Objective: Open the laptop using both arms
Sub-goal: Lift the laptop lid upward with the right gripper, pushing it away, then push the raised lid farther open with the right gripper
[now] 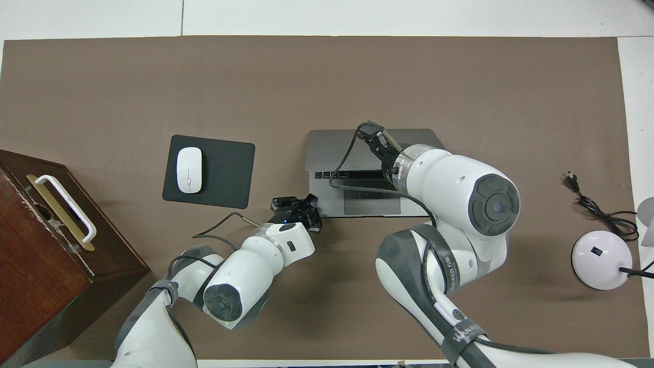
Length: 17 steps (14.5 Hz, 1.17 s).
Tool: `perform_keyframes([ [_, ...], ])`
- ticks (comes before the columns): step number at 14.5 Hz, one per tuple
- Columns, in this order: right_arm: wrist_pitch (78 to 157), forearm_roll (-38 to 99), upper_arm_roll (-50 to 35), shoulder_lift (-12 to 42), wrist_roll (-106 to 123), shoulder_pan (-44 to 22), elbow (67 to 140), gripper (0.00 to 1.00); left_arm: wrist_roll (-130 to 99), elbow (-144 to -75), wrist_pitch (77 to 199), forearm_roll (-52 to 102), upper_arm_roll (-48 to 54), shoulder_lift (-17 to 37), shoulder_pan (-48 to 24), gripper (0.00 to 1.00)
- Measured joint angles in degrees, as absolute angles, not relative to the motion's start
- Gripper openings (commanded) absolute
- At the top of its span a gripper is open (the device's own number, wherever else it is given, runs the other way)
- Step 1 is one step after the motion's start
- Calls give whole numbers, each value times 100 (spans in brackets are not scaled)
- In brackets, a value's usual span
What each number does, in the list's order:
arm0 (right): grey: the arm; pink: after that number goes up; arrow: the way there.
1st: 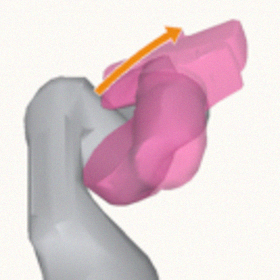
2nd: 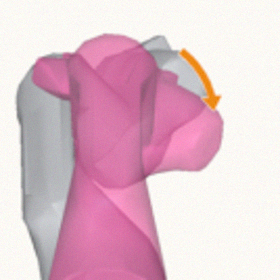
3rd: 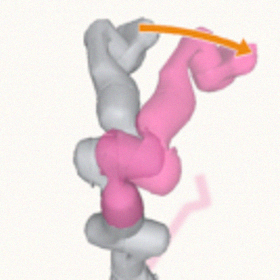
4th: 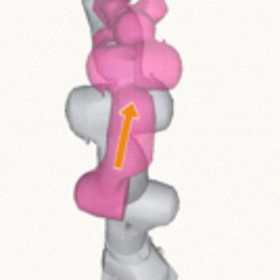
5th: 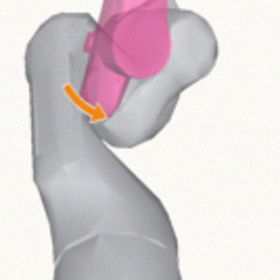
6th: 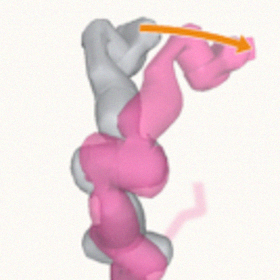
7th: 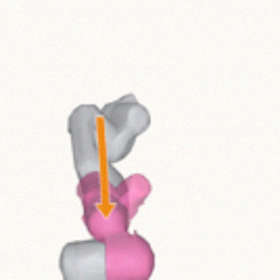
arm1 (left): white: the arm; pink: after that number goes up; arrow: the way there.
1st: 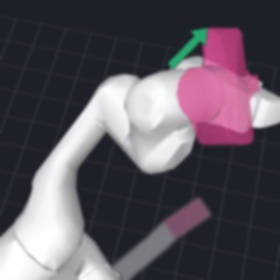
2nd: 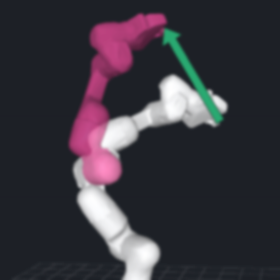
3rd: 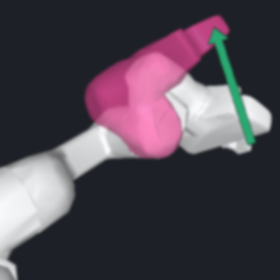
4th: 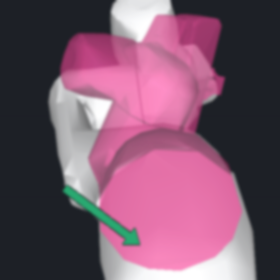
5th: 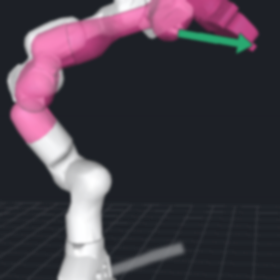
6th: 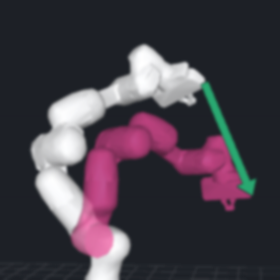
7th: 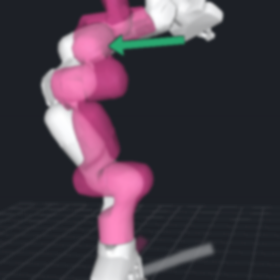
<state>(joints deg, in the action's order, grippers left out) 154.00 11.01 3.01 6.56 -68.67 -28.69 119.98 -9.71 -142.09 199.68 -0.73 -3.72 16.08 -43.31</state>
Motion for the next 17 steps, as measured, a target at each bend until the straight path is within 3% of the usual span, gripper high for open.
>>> perform_keyframes([
  [17,14167,743,328,674,-5020,-2373,11198,100,-969,-14209,19969,-73,-372,1609,-4331,0],
])
